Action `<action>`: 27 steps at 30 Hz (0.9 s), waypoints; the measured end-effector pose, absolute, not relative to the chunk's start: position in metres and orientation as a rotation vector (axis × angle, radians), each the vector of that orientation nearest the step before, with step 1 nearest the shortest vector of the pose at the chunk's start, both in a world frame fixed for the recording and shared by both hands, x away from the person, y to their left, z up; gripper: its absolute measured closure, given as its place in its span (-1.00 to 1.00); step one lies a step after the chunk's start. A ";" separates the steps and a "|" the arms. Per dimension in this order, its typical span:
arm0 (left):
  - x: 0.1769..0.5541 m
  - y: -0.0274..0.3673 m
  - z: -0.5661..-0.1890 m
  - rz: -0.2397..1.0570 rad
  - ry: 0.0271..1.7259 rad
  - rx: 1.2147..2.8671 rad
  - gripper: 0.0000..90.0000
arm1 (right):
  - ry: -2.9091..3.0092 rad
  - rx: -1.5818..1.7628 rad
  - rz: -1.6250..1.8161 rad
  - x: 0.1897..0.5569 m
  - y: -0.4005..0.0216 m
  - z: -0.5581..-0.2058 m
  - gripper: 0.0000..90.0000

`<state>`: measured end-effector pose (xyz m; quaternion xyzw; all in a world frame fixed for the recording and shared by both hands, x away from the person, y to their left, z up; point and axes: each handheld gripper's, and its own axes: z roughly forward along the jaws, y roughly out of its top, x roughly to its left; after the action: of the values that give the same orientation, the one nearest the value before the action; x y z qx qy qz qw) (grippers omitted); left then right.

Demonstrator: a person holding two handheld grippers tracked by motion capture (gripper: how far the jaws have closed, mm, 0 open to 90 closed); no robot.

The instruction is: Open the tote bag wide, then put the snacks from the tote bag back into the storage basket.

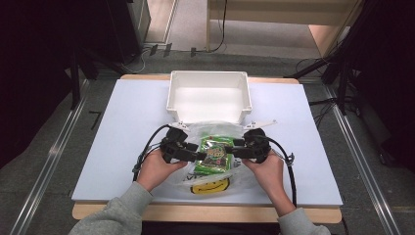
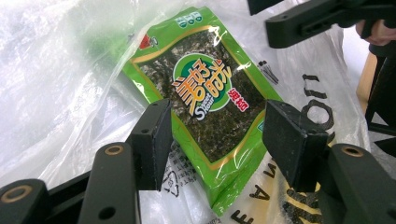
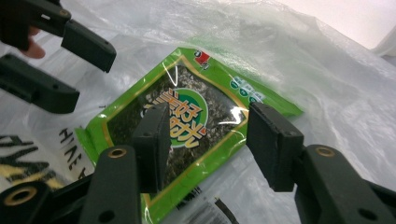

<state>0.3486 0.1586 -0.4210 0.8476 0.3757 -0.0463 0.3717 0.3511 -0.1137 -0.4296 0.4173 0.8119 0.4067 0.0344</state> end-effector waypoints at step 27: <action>0.352 0.157 -0.435 -0.092 0.999 2.237 0.99 | 2.497 1.324 1.252 0.350 -0.118 -0.433 0.18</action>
<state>0.3523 0.1568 -0.4351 0.8587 0.3836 -0.0353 0.3381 0.3503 -0.1176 -0.4329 0.4281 0.8076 0.4048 0.0255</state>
